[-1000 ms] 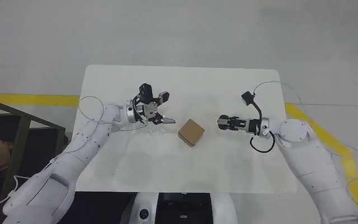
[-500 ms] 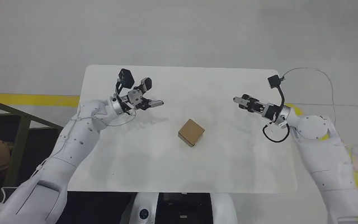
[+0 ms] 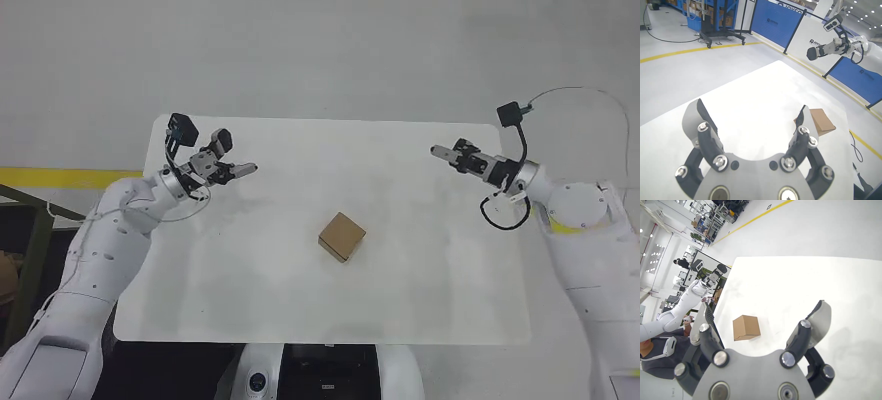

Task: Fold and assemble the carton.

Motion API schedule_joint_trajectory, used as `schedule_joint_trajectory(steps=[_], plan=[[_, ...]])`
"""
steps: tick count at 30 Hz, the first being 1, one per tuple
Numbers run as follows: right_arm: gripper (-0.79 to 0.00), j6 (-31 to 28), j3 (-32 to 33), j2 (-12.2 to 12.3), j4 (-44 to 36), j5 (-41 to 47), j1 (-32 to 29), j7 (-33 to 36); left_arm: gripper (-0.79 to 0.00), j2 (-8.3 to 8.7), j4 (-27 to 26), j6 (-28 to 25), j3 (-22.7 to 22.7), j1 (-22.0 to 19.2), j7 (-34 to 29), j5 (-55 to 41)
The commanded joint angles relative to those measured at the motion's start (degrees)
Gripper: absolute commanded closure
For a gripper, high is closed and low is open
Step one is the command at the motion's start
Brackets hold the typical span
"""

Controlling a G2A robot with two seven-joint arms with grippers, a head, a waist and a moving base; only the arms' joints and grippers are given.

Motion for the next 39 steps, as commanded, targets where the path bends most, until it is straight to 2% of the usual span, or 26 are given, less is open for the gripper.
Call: schedule_joint_trajectory(steps=[1,8,14,39], plan=[[-0.785,-0.1,0.0,0.0,0.4,-0.6,0.8,0.0,-0.785,0.24,0.1,0.9,-1.2,0.0,-0.7,-0.1],[-0.785,-1.1,0.7,0.1,2.4,-2.8,3.1,-2.6,-0.785,0.79,-2.3,2.4,-4.0,1.5,-2.2,-0.3],[-0.785,-3.4,0.3,0.0,3.5,-2.1,3.7,-1.7,-0.785,1.13,-4.7,5.2,-6.5,2.2,-3.2,-0.8],[-0.785,-3.4,0.3,0.0,3.5,-2.1,3.7,-1.7,-0.785,1.14,-4.9,5.3,-6.7,2.3,-3.1,-0.8]])
